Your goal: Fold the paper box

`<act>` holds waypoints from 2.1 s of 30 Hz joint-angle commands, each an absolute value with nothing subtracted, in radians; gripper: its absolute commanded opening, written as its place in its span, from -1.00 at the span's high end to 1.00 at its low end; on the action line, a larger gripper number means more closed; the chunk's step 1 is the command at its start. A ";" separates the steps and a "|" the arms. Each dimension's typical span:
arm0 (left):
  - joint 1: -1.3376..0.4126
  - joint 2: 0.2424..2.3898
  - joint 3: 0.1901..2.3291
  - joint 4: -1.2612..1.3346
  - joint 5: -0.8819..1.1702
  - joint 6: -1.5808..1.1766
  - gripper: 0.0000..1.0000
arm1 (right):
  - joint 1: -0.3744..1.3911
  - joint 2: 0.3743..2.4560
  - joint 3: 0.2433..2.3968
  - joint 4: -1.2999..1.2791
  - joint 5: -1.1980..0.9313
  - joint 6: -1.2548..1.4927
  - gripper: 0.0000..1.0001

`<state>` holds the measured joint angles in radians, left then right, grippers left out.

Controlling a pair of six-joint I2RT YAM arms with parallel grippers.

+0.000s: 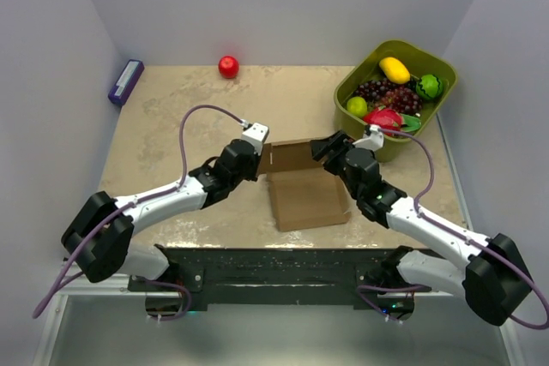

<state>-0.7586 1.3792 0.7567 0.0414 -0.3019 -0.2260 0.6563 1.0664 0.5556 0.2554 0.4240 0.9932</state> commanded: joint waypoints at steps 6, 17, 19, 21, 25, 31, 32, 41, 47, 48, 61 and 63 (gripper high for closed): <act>-0.744 1.362 0.798 0.041 -0.304 -0.244 1.00 | 0.830 1.052 0.568 0.262 0.330 0.670 -0.43; -0.744 1.348 0.790 0.040 -0.288 -0.247 1.00 | 1.026 1.412 0.733 0.285 0.499 0.716 -0.21; -0.742 1.348 0.792 0.038 -0.279 -0.245 1.00 | 1.028 1.446 0.742 0.313 0.494 0.727 -0.17; -0.742 1.350 0.792 0.037 -0.276 -0.245 1.00 | 1.031 1.492 0.756 0.330 0.518 0.742 -0.11; -0.742 1.350 0.788 0.038 -0.272 -0.245 1.00 | 1.031 1.546 0.778 0.342 0.554 0.750 -0.03; -0.742 1.348 0.788 0.037 -0.267 -0.247 1.00 | 1.031 1.617 0.815 0.364 0.566 0.750 0.07; -0.742 1.348 0.788 0.037 -0.267 -0.247 1.00 | 1.031 1.624 0.824 0.356 0.574 0.755 0.11; -0.742 1.339 0.785 0.034 -0.264 -0.247 1.00 | 1.031 1.697 0.867 0.341 0.574 0.808 0.31; -0.742 1.336 0.784 0.029 -0.261 -0.244 1.00 | 1.031 1.727 0.899 0.301 0.616 0.811 0.39; -0.742 1.335 0.785 0.028 -0.262 -0.244 1.00 | 1.029 1.730 0.903 0.284 0.627 0.815 0.44; -0.744 1.313 0.775 0.026 -0.268 -0.230 1.00 | 1.017 1.738 0.902 0.199 0.721 0.825 0.69; -0.742 1.313 0.775 0.023 -0.273 -0.229 1.00 | 1.015 1.732 0.899 0.193 0.724 0.838 0.70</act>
